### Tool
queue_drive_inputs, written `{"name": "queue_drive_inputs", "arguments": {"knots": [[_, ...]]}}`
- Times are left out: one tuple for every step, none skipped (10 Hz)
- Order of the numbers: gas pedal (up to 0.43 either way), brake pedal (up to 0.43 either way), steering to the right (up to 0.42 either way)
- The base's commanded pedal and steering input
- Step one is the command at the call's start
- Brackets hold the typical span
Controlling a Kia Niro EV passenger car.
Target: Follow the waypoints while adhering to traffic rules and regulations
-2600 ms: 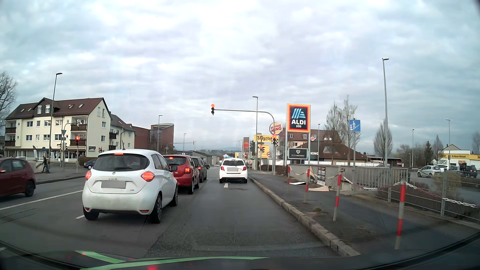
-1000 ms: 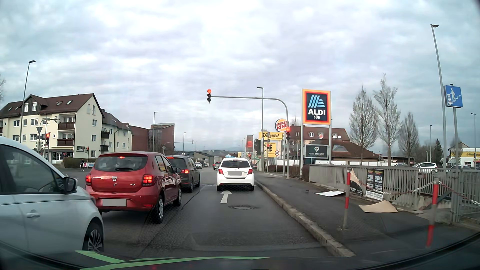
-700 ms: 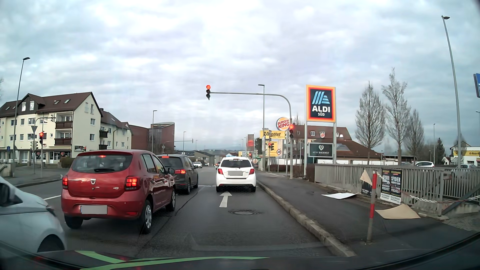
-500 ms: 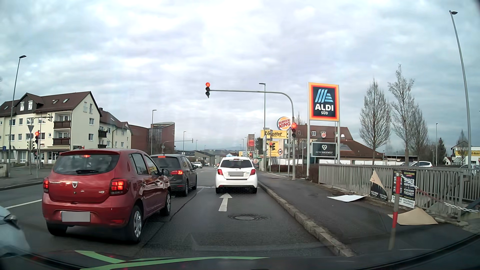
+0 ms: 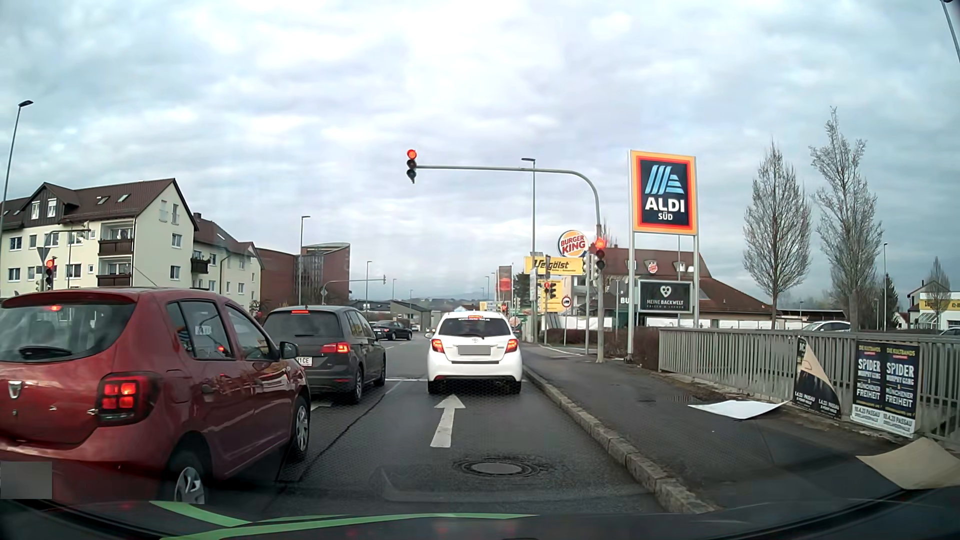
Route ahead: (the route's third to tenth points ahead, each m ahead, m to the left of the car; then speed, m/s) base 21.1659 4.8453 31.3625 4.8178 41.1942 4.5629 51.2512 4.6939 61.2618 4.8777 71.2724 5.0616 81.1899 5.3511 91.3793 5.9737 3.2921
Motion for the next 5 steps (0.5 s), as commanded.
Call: {"name": "queue_drive_inputs", "arguments": {"knots": [[0.000,0.116,-0.004],[0.000,0.122,-0.004],[0.000,0.146,-0.004],[0.000,0.165,-0.004],[0.000,0.171,-0.004]]}}
